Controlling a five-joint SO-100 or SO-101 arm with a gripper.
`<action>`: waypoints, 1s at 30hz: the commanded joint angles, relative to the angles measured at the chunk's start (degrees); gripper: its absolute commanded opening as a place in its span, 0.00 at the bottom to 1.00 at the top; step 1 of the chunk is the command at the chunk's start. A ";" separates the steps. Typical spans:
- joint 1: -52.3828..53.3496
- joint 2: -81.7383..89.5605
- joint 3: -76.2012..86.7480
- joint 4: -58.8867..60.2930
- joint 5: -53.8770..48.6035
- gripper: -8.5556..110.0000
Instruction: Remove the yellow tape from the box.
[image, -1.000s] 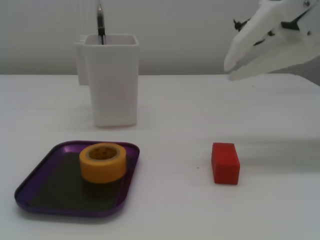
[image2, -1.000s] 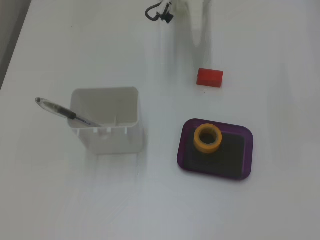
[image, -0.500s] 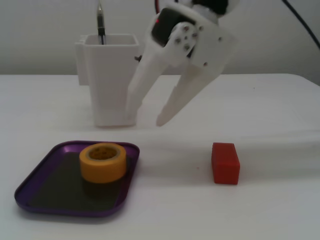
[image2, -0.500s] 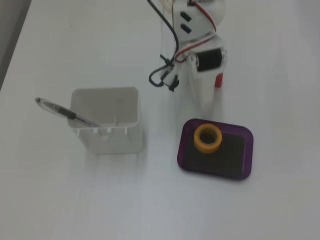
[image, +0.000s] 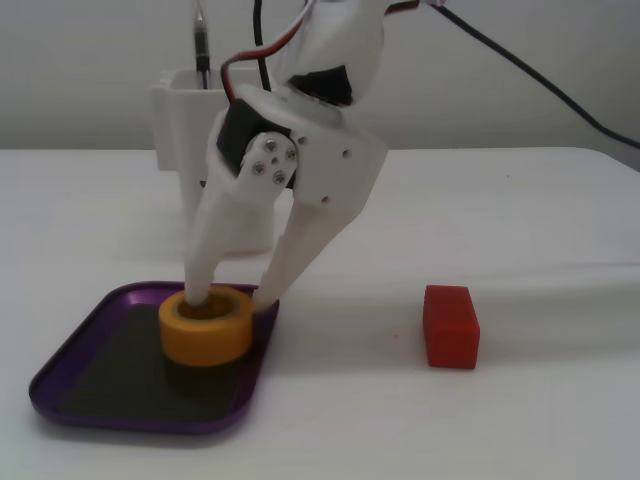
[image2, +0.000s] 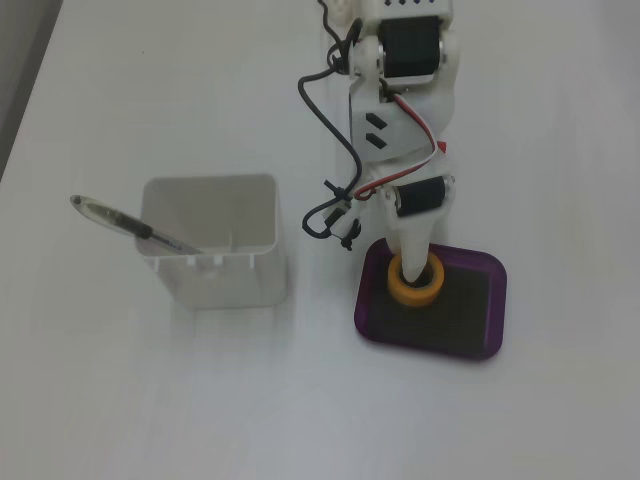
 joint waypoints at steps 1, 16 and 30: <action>0.26 0.97 -2.72 -0.70 -0.35 0.19; -0.09 0.97 -2.64 -1.05 0.35 0.07; 0.09 14.94 -14.94 14.50 6.94 0.07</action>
